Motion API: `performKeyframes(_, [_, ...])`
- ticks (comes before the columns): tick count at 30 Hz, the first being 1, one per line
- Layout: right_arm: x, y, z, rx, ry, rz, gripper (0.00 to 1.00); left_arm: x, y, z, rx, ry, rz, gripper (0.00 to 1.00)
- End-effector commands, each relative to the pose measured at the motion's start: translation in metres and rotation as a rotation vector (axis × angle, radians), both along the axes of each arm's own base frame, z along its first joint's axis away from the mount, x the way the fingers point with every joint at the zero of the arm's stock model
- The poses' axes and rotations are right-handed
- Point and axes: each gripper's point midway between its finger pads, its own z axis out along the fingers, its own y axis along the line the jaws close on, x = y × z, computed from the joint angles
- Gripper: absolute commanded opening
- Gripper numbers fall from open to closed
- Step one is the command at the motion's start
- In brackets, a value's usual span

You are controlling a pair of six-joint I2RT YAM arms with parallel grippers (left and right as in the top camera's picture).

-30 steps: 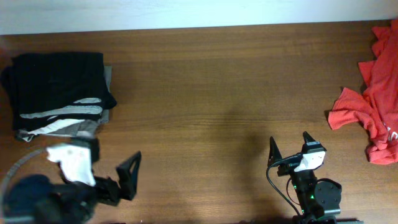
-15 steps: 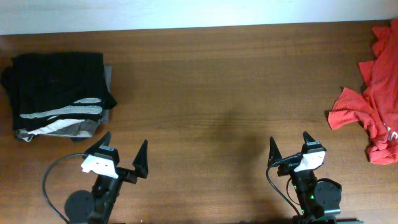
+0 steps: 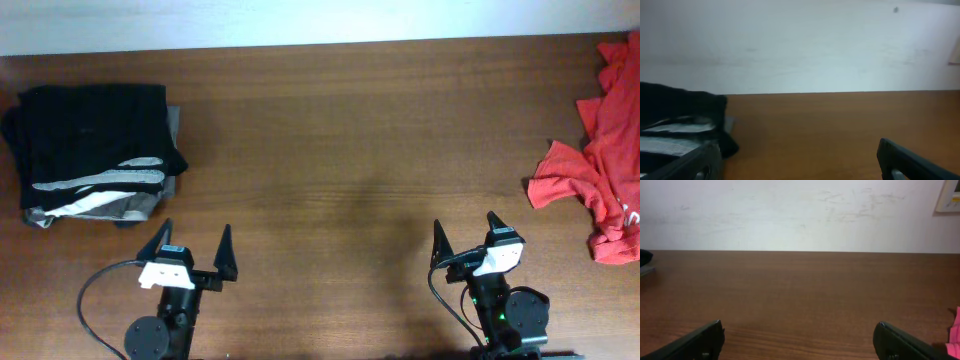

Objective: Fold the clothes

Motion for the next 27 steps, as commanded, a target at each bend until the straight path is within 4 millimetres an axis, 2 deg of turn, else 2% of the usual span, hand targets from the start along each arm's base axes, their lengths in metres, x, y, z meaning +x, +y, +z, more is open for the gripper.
performKeyframes(1, [0.000, -0.001, -0.002, -0.005, 0.002, -0.002, 0.99, 0.001, 0.013, -0.008, -0.001, 0.009, 0.080, 0.99])
performKeyframes(11, [0.000, -0.001, -0.002, -0.005, 0.002, -0.002, 0.99, 0.001, 0.016, -0.040, 0.049, 0.125, 0.094, 0.99])
performKeyframes(15, [0.000, -0.001, -0.002, -0.005, 0.002, -0.002, 0.99, 0.001, 0.016, -0.040, 0.104, 0.119, 0.092, 0.99])
performKeyframes(27, [0.000, -0.001, -0.002, -0.005, 0.002, -0.001, 0.99, 0.001, 0.016, -0.040, 0.104, 0.119, 0.092, 0.99])
